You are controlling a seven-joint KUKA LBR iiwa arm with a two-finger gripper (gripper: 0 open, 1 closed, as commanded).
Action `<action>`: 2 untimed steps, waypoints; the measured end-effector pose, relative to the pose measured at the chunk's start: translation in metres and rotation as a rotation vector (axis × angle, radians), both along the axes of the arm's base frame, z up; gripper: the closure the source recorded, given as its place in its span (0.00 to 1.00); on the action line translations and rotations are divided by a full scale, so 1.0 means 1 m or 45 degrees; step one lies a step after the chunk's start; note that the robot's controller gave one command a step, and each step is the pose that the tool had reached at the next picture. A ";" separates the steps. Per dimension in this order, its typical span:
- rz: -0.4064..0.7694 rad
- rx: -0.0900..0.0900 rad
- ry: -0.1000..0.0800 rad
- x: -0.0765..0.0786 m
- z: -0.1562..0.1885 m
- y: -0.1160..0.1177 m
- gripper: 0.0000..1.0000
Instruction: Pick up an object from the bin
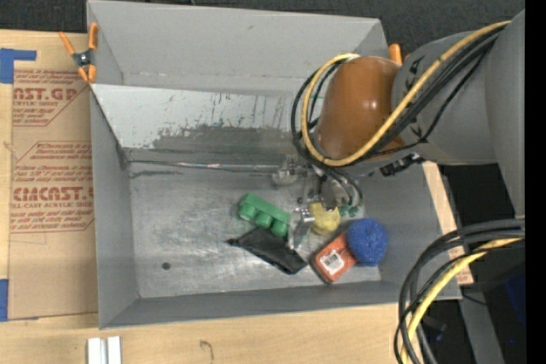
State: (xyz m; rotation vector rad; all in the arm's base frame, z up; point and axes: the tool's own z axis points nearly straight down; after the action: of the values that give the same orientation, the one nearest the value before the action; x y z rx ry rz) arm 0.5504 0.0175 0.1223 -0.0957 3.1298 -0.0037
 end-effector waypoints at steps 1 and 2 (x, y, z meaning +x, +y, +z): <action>0.055 0.006 0.011 -0.034 -0.034 0.023 0.00; -0.230 0.014 0.004 -0.015 -0.043 0.020 1.00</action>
Offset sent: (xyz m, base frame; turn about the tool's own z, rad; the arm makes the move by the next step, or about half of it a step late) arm -0.0190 0.0150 -0.0504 0.1846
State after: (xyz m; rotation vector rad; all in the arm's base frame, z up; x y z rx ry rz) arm 0.5356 0.0371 0.0794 0.1878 3.1286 0.0127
